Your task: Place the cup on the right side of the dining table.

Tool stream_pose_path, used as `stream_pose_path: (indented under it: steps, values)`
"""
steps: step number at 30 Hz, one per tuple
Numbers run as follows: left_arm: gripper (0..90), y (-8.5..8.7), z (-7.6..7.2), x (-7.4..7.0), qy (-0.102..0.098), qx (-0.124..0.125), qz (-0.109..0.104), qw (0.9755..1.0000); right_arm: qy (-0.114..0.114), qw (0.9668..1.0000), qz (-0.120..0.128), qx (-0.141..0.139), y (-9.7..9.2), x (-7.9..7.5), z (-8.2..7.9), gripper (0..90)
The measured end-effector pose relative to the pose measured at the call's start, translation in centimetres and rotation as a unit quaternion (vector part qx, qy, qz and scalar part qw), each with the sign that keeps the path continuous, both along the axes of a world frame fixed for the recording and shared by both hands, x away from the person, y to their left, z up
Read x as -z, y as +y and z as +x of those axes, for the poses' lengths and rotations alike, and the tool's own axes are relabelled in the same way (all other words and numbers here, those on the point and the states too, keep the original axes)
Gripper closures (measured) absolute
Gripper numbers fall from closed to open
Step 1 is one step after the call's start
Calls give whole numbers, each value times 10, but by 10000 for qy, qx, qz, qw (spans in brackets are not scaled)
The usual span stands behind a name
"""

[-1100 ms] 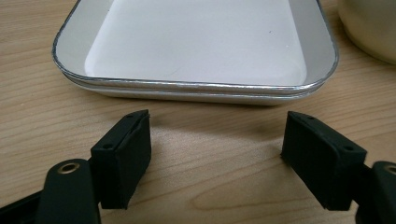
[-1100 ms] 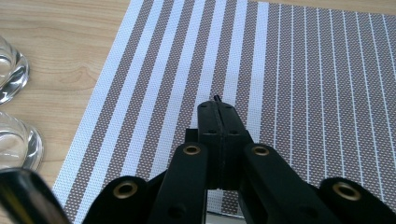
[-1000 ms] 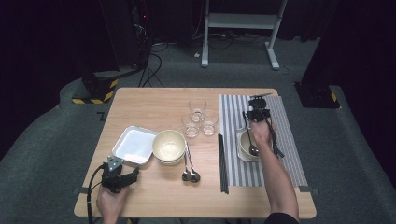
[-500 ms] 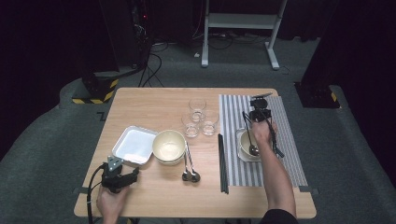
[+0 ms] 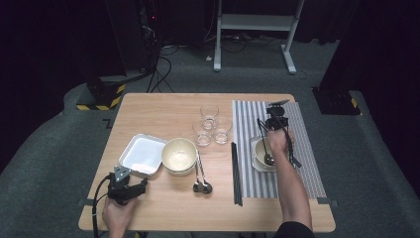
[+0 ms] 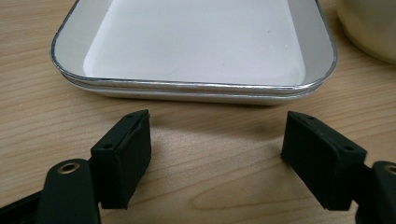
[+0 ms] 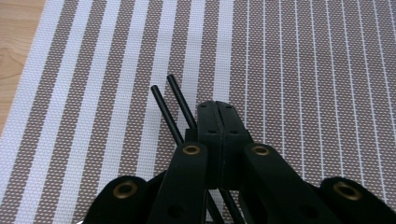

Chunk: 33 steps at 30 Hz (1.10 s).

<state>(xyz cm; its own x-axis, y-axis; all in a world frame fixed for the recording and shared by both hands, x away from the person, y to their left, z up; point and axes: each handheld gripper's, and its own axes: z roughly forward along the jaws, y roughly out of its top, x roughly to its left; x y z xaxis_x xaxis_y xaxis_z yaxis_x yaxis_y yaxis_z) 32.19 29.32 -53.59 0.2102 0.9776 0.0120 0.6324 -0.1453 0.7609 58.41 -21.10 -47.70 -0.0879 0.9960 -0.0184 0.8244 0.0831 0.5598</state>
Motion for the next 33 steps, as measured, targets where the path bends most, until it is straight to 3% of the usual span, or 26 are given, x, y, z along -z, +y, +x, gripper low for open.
stream_pose_path:
  steps: [9, 33]
  values:
    - [241, 0, 0, 0, -1, 13, 2, 10000, 115, 9999, 12, 20, 1, 2, 0, 900]
    - [241, 0, 0, 0, -1, 27, -2, 10000, 235, 9985, 230, -443, 22, 2, -7, 900]
